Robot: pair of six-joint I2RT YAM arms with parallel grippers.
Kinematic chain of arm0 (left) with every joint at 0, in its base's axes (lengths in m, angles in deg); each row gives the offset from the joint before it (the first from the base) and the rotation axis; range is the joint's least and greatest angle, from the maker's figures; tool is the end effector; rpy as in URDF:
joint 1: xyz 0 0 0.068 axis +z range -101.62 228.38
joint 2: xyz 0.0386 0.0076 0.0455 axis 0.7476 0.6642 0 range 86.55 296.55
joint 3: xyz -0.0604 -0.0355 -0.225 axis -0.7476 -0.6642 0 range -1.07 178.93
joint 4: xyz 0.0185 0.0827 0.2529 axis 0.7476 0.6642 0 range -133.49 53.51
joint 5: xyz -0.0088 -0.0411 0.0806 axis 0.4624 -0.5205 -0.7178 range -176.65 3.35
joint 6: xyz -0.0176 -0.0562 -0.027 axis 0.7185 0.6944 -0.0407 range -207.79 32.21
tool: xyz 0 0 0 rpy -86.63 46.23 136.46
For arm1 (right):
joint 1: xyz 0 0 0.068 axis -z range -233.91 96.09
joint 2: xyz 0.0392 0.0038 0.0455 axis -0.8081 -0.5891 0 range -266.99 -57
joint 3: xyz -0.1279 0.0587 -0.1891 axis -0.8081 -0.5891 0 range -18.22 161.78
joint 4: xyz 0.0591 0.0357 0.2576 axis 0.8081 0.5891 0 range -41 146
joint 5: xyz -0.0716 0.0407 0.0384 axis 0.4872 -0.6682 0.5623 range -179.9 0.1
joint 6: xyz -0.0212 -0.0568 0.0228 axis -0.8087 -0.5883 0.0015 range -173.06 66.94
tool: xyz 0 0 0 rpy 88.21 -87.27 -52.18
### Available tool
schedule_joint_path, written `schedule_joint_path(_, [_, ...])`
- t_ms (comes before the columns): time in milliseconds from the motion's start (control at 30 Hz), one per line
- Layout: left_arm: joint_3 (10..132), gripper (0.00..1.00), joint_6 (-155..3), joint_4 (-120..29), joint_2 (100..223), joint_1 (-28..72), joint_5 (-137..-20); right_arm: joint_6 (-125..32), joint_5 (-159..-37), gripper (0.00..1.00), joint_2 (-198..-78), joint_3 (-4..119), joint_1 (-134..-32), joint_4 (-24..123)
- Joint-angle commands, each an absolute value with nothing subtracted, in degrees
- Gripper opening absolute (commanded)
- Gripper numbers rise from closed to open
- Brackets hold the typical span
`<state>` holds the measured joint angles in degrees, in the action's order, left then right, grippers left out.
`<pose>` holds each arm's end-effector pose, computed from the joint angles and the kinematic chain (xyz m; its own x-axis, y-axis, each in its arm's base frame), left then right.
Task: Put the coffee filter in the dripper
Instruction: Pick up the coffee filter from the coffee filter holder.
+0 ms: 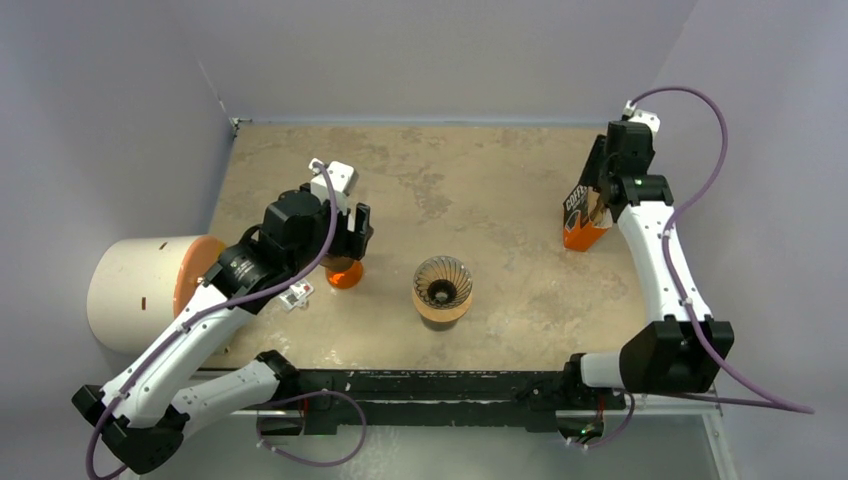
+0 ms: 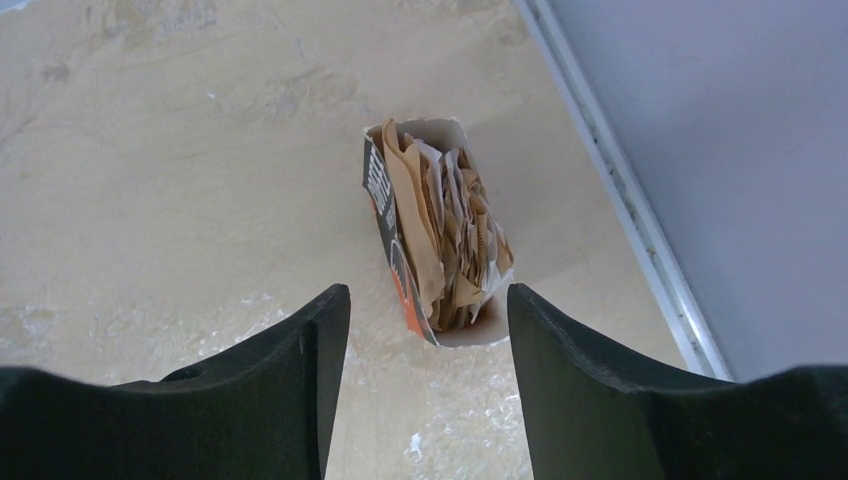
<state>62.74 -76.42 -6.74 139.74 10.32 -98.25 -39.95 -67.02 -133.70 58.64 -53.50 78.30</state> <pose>0.1883 -0.1344 0.3448 -0.4311 0.0921 -0.8976 0.3842 0.9188 -0.0903 0.3237 -0.0219 0.3349 -0.3958 0.2118 -0.8936 0.4475 0.8942 0.0137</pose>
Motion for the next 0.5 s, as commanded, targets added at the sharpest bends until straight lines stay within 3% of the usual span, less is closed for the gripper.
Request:
schedule_joint_path(0, [62.5,0.72,-75.8,-9.2,140.0,10.2,-97.6,-37.7,-72.0,0.62,-135.4,57.6,-51.2,75.3])
schedule_joint_path(267, [62.2,0.72,-75.7,-9.4,140.3,10.2,-97.2,-37.0,-73.8,0.54,-138.1,56.9,-49.3,73.6])
schedule_joint_path(467, [62.1,0.72,-75.6,-9.4,140.5,10.2,-96.8,-37.2,-74.0,0.37,-138.6,57.2,-49.2,73.3])
